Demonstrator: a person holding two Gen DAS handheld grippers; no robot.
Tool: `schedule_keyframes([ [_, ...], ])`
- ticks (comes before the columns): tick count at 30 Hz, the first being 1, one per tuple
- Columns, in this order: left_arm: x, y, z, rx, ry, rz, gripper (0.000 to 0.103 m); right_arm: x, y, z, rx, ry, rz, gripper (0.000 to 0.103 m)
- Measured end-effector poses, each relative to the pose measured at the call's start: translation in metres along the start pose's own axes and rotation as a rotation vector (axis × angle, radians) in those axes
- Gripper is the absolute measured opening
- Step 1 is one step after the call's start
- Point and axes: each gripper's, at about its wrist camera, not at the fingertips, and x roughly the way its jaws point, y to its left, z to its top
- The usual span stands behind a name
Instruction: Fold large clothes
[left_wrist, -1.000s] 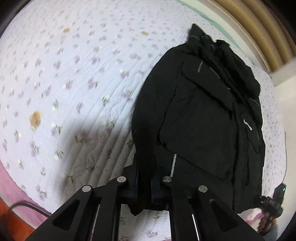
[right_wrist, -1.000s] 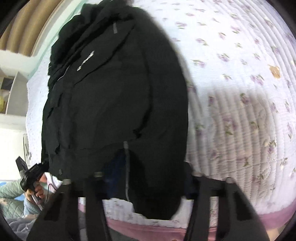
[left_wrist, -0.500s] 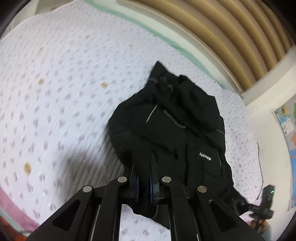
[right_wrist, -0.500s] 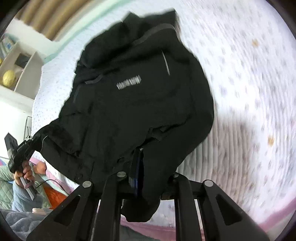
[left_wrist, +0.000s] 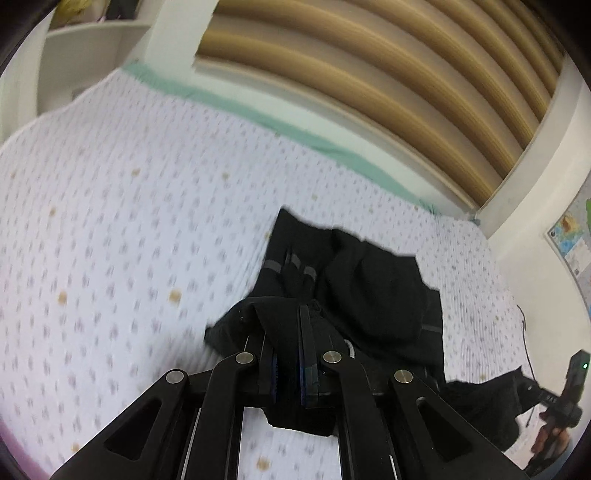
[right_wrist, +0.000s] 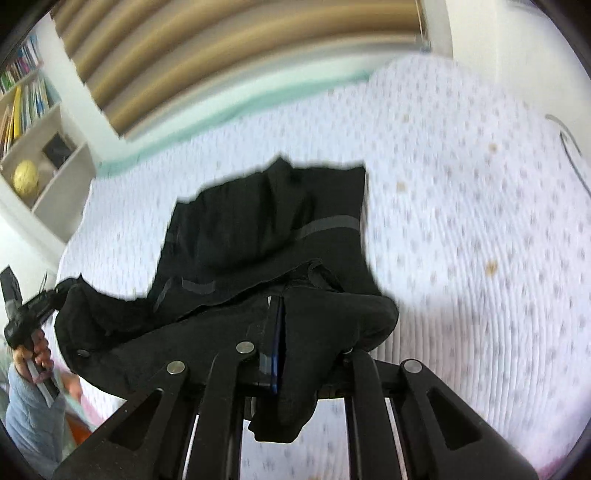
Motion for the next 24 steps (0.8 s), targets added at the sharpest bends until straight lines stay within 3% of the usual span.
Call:
schedule_keyframes([
  [6,0.045,-0.020,0.053,0.064,-0.044,0.063,0.007,0.026,0.008,0.067,-0.011,-0.119,-0.013,0.013],
  [12,0.115,-0.030,0.101,0.081,-0.069,0.112,0.007,0.081,-0.015,0.120,0.087,-0.149,-0.038,0.013],
  [18,0.227,-0.043,0.133,0.154,-0.025,0.179,0.008,0.182,-0.047,0.164,0.133,-0.085,-0.112,0.013],
  [22,0.308,-0.036,0.132,0.184,0.053,0.232,0.008,0.254,-0.065,0.166,0.148,-0.013,-0.156,0.013],
  [24,0.338,-0.034,0.125,0.210,0.085,0.240,0.008,0.282,-0.079,0.161,0.171,0.026,-0.135,0.013],
])
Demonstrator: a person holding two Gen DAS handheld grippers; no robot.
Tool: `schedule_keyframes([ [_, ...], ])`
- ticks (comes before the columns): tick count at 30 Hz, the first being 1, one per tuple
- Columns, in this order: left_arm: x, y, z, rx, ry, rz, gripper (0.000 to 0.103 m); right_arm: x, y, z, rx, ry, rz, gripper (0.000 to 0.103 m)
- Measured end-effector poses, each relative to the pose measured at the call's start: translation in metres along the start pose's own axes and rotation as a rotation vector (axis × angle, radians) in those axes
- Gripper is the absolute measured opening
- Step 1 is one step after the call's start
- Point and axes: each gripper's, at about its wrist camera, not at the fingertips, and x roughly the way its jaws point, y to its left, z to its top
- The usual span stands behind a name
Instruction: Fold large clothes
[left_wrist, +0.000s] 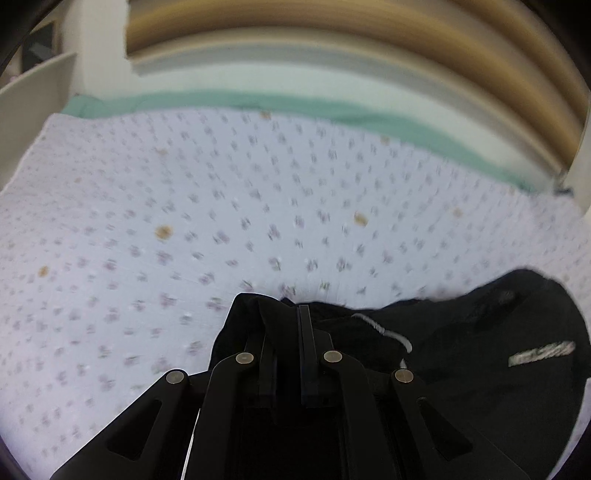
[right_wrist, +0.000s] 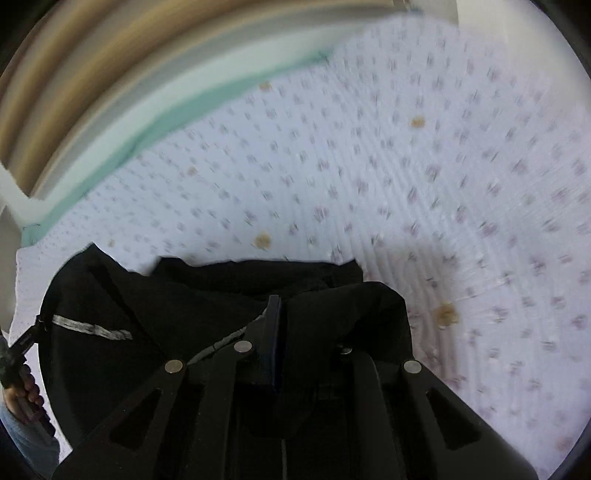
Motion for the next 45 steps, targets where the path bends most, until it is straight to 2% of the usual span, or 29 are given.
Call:
schedule_keyframes([
  [4,0.025,-0.006,-0.009,0.048,0.025,0.005,0.008,0.030,-0.021,-0.003,0.054,0.037,0.068,0.012],
  [7,0.033,0.002,-0.010,0.010,0.057,-0.032,0.011,0.033,-0.025,-0.003,0.038,0.042,0.096,0.012],
  [10,0.024,0.031,-0.004,-0.127,0.088,-0.182,0.014,0.017,-0.039,0.005,0.067,0.053,0.214,0.018],
  [11,0.021,0.043,-0.002,-0.176,0.099,-0.241,0.018,0.009,-0.048,0.009,0.085,0.058,0.266,0.019],
  [13,0.013,0.072,0.007,-0.297,0.136,-0.412,0.025,-0.008,-0.053,0.015,0.084,0.055,0.318,0.023],
  [14,0.009,0.080,0.011,-0.330,0.145,-0.463,0.030,-0.019,-0.053,0.019,0.063,0.051,0.332,0.025],
  [16,-0.008,0.091,0.023,-0.370,0.129,-0.518,0.037,-0.037,-0.051,0.027,0.036,0.030,0.356,0.036],
  [17,-0.017,0.092,0.028,-0.363,0.118,-0.514,0.044,-0.045,-0.051,0.031,0.036,0.016,0.377,0.042],
  [18,-0.031,0.090,0.034,-0.336,0.079,-0.465,0.069,-0.059,-0.054,0.036,0.039,-0.024,0.366,0.069],
  [19,-0.044,0.088,0.039,-0.309,0.028,-0.375,0.084,-0.070,-0.055,0.039,0.039,-0.065,0.325,0.102],
  [20,-0.061,0.088,0.045,-0.289,-0.028,-0.264,0.091,-0.086,-0.060,0.043,0.055,-0.138,0.270,0.103],
  [21,-0.071,0.087,0.049,-0.289,-0.050,-0.230,0.091,-0.097,-0.063,0.043,0.076,-0.178,0.264,0.103],
  [22,-0.082,0.085,0.052,-0.292,-0.063,-0.231,0.091,-0.108,-0.065,0.045,0.093,-0.200,0.272,0.103],
  [24,-0.106,0.071,0.052,-0.254,-0.085,-0.242,0.091,-0.127,-0.052,0.045,0.067,-0.221,0.196,0.103],
  [27,-0.136,0.031,0.044,-0.125,-0.111,-0.136,0.091,-0.147,-0.009,0.035,-0.026,-0.264,0.056,0.103],
  [28,-0.140,0.018,0.041,-0.092,-0.111,-0.123,0.091,-0.149,0.003,0.032,-0.047,-0.272,0.037,0.103],
  [32,-0.144,-0.055,0.010,0.029,-0.069,-0.160,0.091,-0.147,0.078,0.006,-0.153,-0.280,-0.010,0.103],
  [34,-0.137,-0.087,-0.007,0.105,-0.052,-0.179,0.091,-0.133,0.104,-0.009,-0.195,-0.241,0.018,0.103],
  [37,-0.115,-0.123,-0.023,0.165,0.009,-0.230,0.090,-0.097,0.130,-0.028,-0.199,-0.134,0.181,0.103],
  [38,-0.107,-0.134,-0.028,0.181,0.021,-0.260,0.090,-0.083,0.135,-0.032,-0.188,-0.107,0.191,0.103],
  [40,-0.093,-0.146,-0.032,0.201,0.029,-0.264,0.090,-0.049,0.142,-0.039,-0.196,-0.054,0.094,0.103],
  [41,-0.086,-0.150,-0.033,0.203,0.036,-0.245,0.087,-0.037,0.143,-0.041,-0.201,-0.035,0.060,0.103],
  [42,-0.077,-0.149,-0.035,0.203,0.050,-0.211,0.086,-0.022,0.141,-0.044,-0.199,-0.006,0.035,0.103],
  [45,-0.047,-0.144,-0.044,0.180,0.121,-0.191,0.086,0.021,0.133,-0.054,-0.225,0.100,-0.037,0.103],
])
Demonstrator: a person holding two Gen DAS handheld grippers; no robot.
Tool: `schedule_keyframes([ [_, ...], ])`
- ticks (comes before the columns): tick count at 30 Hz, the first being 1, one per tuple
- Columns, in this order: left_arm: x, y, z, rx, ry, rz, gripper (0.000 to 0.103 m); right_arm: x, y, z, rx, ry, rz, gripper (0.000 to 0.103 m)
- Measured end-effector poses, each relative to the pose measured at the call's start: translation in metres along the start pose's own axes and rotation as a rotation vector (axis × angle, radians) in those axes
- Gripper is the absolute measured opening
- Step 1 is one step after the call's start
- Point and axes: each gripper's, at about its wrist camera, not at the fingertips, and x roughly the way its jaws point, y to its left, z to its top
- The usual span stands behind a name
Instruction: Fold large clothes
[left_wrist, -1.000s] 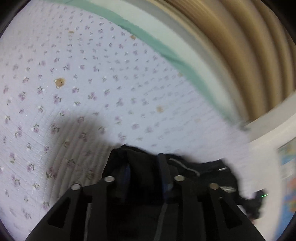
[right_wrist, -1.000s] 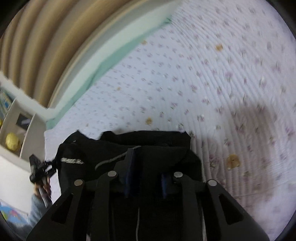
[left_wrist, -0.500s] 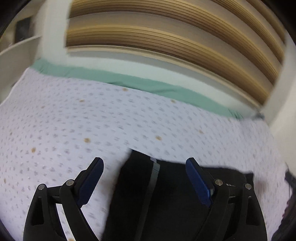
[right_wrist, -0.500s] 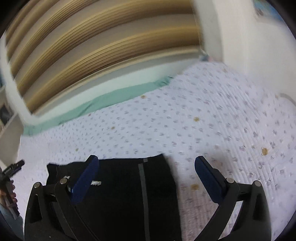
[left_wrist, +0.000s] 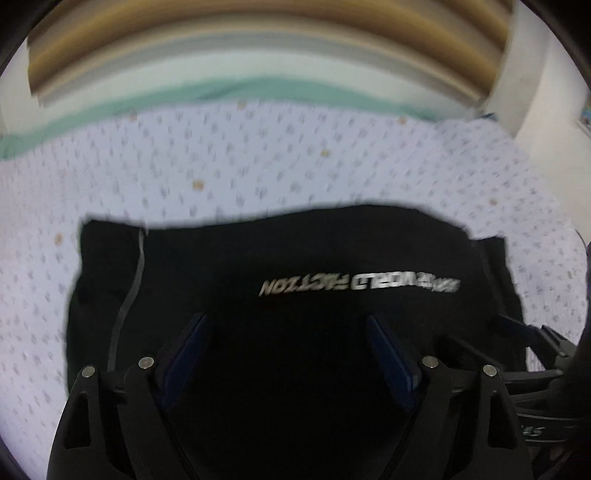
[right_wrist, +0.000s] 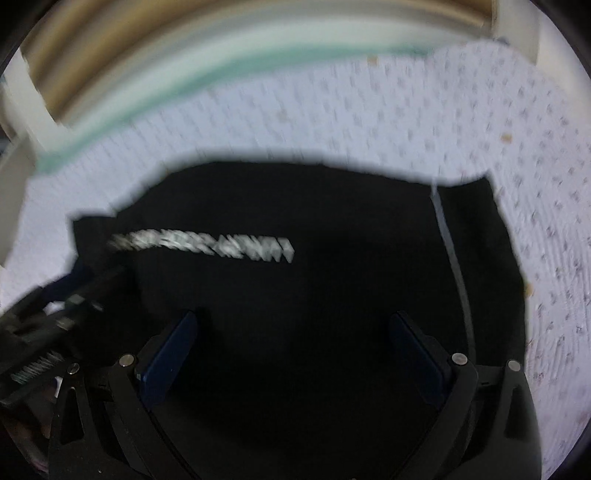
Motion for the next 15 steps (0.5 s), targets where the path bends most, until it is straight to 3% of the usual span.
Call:
schedule_keyframes([
  [3,0.035,0.006,-0.010,0.010,0.055,0.086,0.086,0.024,-0.001,-0.009,-0.037,-0.006,-0.041,0.103],
  [8,0.068,0.014,-0.010,-0.024,0.150,0.064,0.086,0.052,-0.010,-0.008,-0.013,0.031,-0.044,0.103],
  [12,0.047,0.016,-0.003,-0.063,0.147,0.043,0.085,0.032,-0.019,0.001,0.040,0.097,-0.024,0.103],
  [15,0.015,0.023,-0.007,-0.127,0.075,0.004,0.085,-0.006,-0.023,-0.008,0.066,0.018,-0.012,0.103],
])
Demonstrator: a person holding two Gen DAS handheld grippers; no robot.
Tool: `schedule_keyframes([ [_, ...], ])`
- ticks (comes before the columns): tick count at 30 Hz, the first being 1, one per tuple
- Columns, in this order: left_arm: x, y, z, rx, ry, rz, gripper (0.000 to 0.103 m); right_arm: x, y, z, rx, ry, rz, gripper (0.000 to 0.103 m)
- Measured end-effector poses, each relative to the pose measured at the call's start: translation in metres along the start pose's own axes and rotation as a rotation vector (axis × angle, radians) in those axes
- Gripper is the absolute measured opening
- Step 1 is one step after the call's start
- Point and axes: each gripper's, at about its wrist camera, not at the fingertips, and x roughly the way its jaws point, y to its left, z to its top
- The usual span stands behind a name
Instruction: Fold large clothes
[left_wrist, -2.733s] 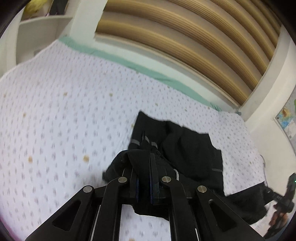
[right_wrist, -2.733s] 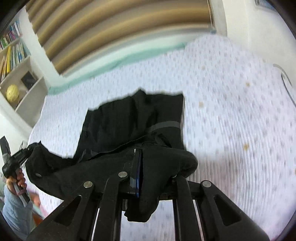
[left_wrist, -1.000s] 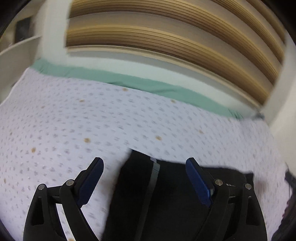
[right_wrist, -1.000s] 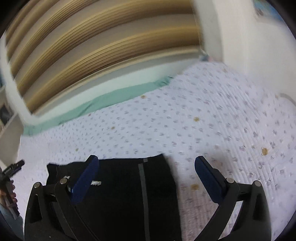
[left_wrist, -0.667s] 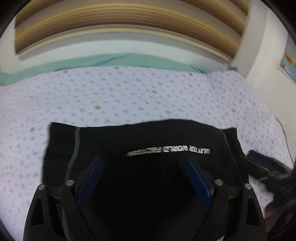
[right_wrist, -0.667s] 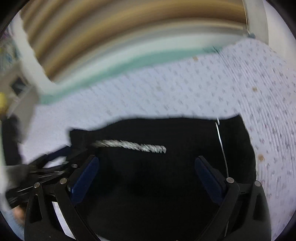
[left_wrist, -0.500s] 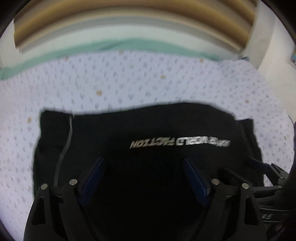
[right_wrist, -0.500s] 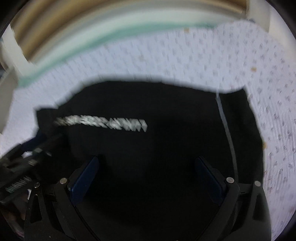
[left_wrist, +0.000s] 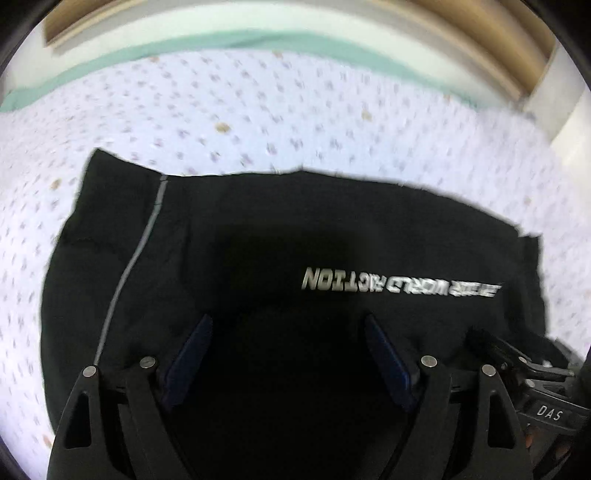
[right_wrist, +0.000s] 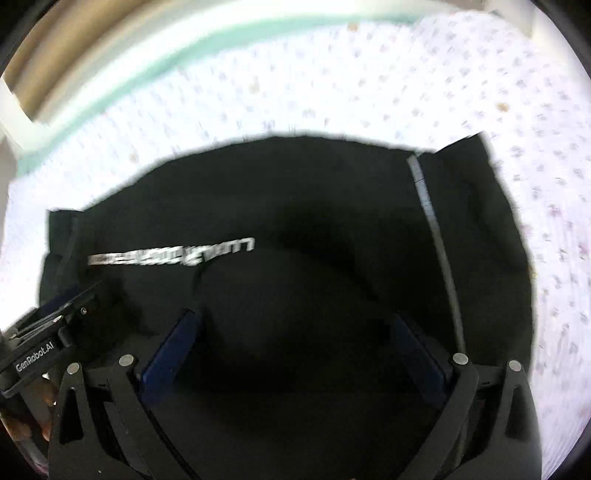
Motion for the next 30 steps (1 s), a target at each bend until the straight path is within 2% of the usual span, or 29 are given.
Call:
schedule_keyframes([
  [3,-0.031,0.000,-0.016,-0.002,-0.055,-0.032,0.085,-0.030,0.003,-0.018,-0.028,-0.074,-0.036,0.103],
  [7,-0.051,-0.010,-0.034,0.080,-0.070,0.016,0.085,-0.047,0.010,-0.044,-0.092,-0.105,-0.080,0.103],
  [11,-0.044,-0.016,-0.050,0.142,-0.028,0.025,0.085,-0.034,0.011,-0.063,-0.110,-0.053,-0.065,0.103],
  [13,-0.037,-0.012,-0.053,0.142,0.001,0.034,0.085,-0.025,0.016,-0.069,-0.088,-0.014,-0.042,0.103],
  [15,-0.031,-0.011,-0.060,0.132,-0.003,0.045,0.085,-0.012,0.008,-0.066,-0.048,0.013,-0.004,0.103],
  [18,-0.024,-0.011,-0.063,0.134,-0.003,0.057,0.085,-0.001,-0.001,-0.064,-0.011,0.003,0.018,0.103],
  [24,-0.011,-0.012,-0.068,0.165,0.025,0.084,0.085,0.010,0.003,-0.074,-0.055,-0.033,-0.063,0.103],
  [30,-0.023,-0.006,-0.060,0.149,0.099,0.045,0.085,-0.004,-0.004,-0.063,0.011,0.084,-0.030,0.103],
])
